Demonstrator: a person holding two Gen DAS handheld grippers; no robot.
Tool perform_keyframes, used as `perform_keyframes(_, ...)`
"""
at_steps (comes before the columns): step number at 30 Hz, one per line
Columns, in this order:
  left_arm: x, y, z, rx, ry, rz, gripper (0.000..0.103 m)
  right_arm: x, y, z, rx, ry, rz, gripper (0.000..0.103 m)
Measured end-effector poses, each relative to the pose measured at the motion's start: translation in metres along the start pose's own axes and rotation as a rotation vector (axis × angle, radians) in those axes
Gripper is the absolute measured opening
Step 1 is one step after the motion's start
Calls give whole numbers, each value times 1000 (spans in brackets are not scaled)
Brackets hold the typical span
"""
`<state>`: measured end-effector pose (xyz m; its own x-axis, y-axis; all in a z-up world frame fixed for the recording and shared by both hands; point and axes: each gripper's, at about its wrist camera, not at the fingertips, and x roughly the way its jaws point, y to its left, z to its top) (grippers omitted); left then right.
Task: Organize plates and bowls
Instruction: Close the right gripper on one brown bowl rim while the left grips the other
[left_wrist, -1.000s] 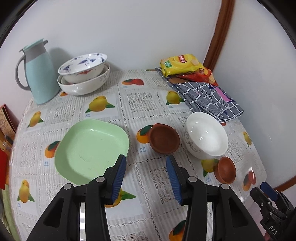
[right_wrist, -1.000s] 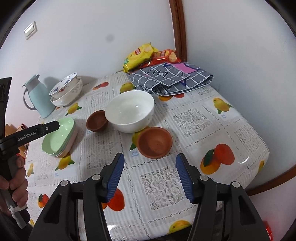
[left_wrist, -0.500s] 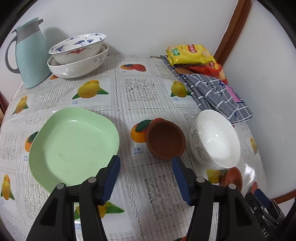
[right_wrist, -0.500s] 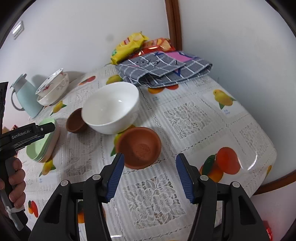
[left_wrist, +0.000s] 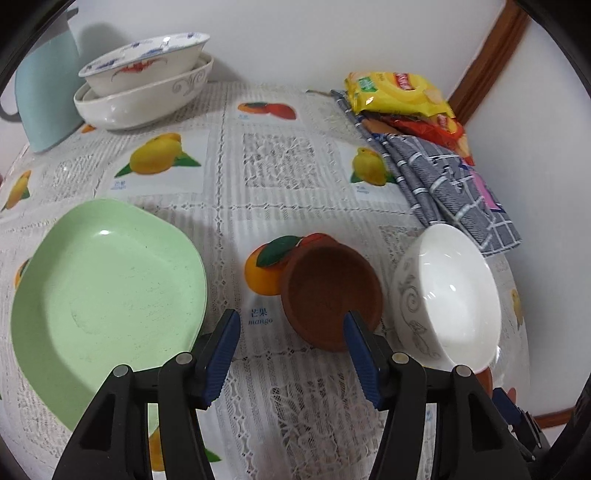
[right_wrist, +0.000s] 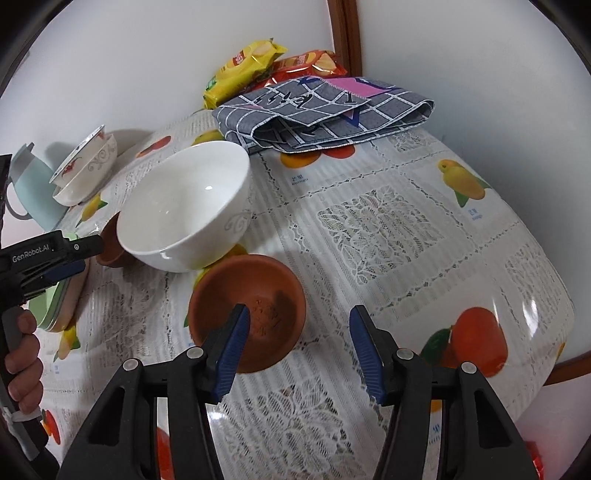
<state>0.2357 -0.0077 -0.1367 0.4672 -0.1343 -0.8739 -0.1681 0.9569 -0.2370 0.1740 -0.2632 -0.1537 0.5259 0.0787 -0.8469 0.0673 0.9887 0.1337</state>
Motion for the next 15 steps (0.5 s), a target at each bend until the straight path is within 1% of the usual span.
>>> perform_keyframes(3, 7, 0, 2, -7, 9, -3, 56, 6, -3, 3, 13, 5, 4, 55)
perform_keyframes(5, 8, -1, 5, -6, -3, 2, 56, 10, -5, 4, 20, 12, 10, 50)
perform_keyframes(11, 16, -7, 14, 3, 0, -5, 54, 19, -7, 7, 28, 23, 16, 46)
perform_keyframes(15, 20, -12, 17, 30, -9, 19, 54, 21, -4, 8, 17, 17, 12, 37)
